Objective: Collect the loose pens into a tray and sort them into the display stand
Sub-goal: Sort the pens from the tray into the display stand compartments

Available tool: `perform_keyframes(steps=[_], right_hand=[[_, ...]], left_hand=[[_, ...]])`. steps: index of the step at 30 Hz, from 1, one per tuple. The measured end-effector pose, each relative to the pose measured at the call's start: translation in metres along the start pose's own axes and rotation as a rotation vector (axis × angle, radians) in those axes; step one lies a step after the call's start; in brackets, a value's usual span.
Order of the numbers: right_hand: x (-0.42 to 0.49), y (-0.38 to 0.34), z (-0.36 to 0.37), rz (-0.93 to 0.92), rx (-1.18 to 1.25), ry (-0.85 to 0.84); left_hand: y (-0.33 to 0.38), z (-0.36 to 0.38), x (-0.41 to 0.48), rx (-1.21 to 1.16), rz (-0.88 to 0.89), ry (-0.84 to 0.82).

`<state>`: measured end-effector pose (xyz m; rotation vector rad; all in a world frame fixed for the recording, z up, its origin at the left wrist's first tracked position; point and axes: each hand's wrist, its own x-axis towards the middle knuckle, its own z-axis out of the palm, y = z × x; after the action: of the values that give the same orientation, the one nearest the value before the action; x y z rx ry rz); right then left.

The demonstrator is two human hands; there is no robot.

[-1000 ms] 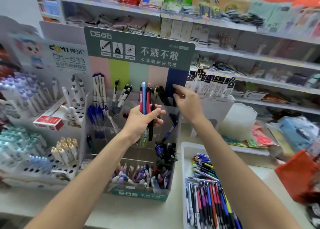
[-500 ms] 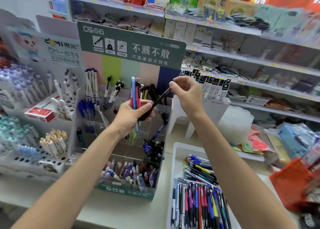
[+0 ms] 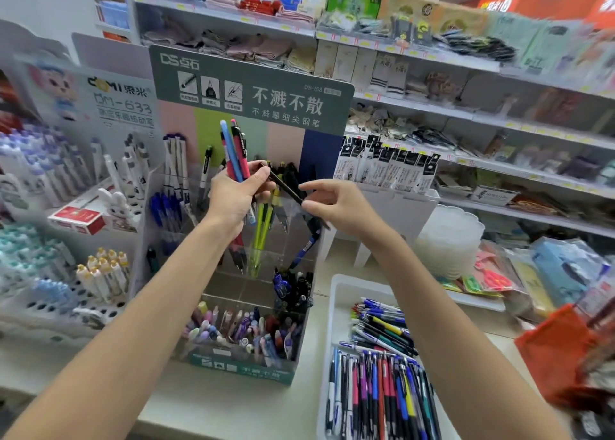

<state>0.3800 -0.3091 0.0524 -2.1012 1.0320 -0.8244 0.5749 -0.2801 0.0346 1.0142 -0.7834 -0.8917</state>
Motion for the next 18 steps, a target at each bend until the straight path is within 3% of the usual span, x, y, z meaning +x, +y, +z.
perform_keyframes(steps=[5,9,14,18], right_hand=[[0.002,-0.002,0.018,-0.049,-0.027,-0.031],[0.004,-0.011,0.001,-0.077,0.192,0.136],[0.021,-0.006,-0.024,-0.228,-0.073,0.470],[0.031,0.002,-0.013,-0.279,-0.262,0.528]], left_hand=[[0.005,0.007,-0.001,0.042,0.009,-0.141],[0.001,0.001,-0.007,0.070,-0.013,-0.270],[-0.013,-0.009,-0.012,0.040,-0.073,-0.292],[-0.017,-0.009,-0.016,-0.021,-0.118,-0.364]])
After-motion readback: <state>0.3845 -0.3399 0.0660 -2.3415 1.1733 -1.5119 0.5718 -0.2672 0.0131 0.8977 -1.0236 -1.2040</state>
